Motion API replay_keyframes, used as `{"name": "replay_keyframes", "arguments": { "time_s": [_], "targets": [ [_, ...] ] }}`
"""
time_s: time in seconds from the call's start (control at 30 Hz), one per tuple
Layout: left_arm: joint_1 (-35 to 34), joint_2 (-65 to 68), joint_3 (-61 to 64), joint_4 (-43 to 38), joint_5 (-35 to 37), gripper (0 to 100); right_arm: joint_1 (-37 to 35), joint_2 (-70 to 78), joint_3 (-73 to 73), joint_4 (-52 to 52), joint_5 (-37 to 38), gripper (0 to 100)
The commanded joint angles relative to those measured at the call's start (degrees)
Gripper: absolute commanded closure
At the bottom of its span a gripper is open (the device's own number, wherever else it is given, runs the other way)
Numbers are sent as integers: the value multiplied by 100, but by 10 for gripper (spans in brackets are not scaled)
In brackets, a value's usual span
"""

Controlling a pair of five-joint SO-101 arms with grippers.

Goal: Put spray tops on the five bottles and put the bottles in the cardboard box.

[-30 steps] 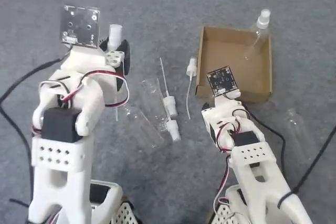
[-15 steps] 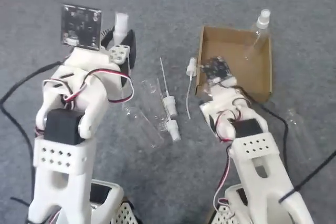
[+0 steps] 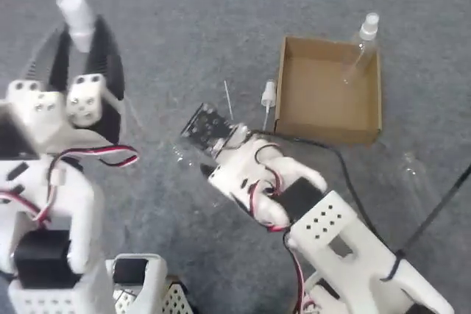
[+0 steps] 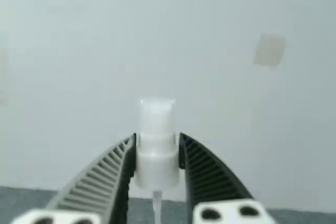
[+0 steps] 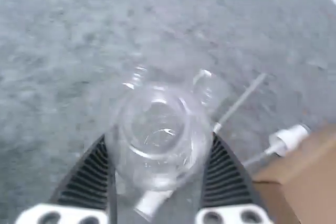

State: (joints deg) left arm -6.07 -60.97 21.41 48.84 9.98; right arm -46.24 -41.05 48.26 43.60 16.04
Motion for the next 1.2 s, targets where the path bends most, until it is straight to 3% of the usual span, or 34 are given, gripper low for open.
{"name": "replay_keyframes", "arguments": {
  "time_s": [0.0,0.17,0.4,0.53,0.9,1.17],
  "targets": [
    [-185,-79,-154,-132,659,988,-347,-92,-404,75,35,993],
    [105,-88,470,-255,923,988,-497,-92,-422,418,-475,993],
    [299,-79,198,281,941,989,189,4,-888,1437,-519,993],
    [782,-79,303,484,949,989,277,593,-1389,1727,-545,993],
    [985,-97,1297,-255,2145,989,-31,1174,-1688,1798,-756,993],
    [985,-97,1815,-352,2233,989,-57,1174,-1688,1780,-800,993]
  ]
}}
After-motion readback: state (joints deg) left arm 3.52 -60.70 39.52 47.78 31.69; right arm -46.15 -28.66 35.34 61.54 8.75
